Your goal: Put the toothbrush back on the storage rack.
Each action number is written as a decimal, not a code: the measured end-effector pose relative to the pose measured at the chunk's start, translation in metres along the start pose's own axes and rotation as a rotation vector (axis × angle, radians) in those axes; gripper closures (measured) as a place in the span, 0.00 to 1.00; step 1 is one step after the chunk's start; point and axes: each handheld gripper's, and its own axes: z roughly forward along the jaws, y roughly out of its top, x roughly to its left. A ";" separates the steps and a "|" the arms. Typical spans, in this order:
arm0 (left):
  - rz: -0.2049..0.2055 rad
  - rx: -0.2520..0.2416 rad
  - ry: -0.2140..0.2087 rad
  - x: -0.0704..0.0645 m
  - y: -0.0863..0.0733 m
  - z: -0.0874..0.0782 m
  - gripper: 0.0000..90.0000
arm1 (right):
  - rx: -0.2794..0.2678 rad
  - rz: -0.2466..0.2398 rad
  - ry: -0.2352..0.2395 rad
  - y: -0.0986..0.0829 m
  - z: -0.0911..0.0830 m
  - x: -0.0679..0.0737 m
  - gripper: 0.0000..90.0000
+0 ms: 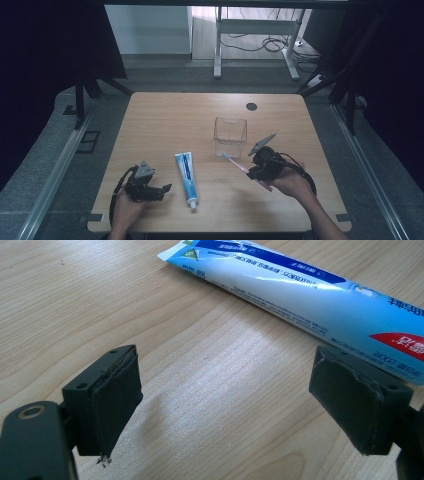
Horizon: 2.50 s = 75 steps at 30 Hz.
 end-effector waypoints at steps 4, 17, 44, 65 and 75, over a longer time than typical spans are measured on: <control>-0.002 -0.004 0.001 0.000 0.000 0.000 0.15 | -0.020 0.008 -0.002 0.004 -0.007 -0.004 0.88; -0.005 -0.007 0.005 0.000 0.000 0.000 0.15 | -0.093 0.024 -0.033 0.027 -0.023 -0.017 0.88; -0.015 -0.028 -0.033 -0.001 0.000 0.000 0.14 | -0.219 0.130 -0.043 0.066 0.001 -0.045 0.88; -0.006 -0.025 -0.036 -0.001 0.001 0.000 0.14 | -0.316 0.150 -0.050 0.093 0.013 -0.059 0.88; -0.003 -0.021 -0.041 -0.001 0.001 0.002 0.14 | -0.375 0.154 -0.059 0.102 0.014 -0.066 0.88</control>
